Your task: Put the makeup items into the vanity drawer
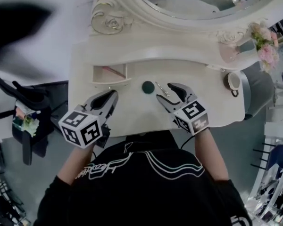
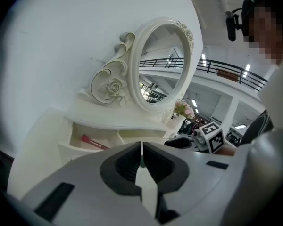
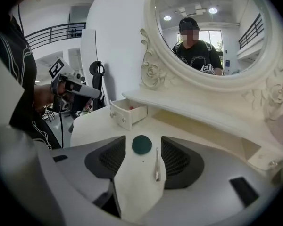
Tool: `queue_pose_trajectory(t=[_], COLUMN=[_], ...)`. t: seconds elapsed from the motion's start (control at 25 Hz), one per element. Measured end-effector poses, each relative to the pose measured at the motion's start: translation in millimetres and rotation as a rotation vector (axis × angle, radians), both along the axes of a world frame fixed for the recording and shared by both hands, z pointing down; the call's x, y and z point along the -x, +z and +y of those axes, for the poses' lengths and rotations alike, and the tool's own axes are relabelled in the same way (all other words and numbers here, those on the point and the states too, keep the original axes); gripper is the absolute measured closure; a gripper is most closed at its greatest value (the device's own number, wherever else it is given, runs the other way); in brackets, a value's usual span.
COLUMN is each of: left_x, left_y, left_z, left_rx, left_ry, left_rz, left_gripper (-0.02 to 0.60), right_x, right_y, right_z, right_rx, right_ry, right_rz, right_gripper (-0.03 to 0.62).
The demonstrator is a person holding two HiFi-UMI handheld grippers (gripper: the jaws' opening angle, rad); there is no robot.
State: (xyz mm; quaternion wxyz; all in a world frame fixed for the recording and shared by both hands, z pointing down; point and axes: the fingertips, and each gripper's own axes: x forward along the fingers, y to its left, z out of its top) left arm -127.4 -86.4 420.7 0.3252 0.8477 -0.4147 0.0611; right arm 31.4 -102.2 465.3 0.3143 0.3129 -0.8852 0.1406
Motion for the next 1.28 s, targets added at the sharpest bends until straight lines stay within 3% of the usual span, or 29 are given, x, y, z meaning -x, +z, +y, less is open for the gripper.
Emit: queue_pose_trajectory(t=[0.52, 1.28], left_x=[-16, -9], left_y=[13, 23], left_z=[0, 2], left_rx=[0.039, 0.064], left_ry=[0.031, 0.029], left_rz=[-0.025, -0.032], left_gripper=[0.549, 0.549], right_x=[-46, -43], right_y=[72, 85], right_z=[3, 5], right_rx=[0.101, 0.132], right_ry=[0.077, 0.043], right_rz=[0.109, 0.163], right_gripper=[0.361, 0.525])
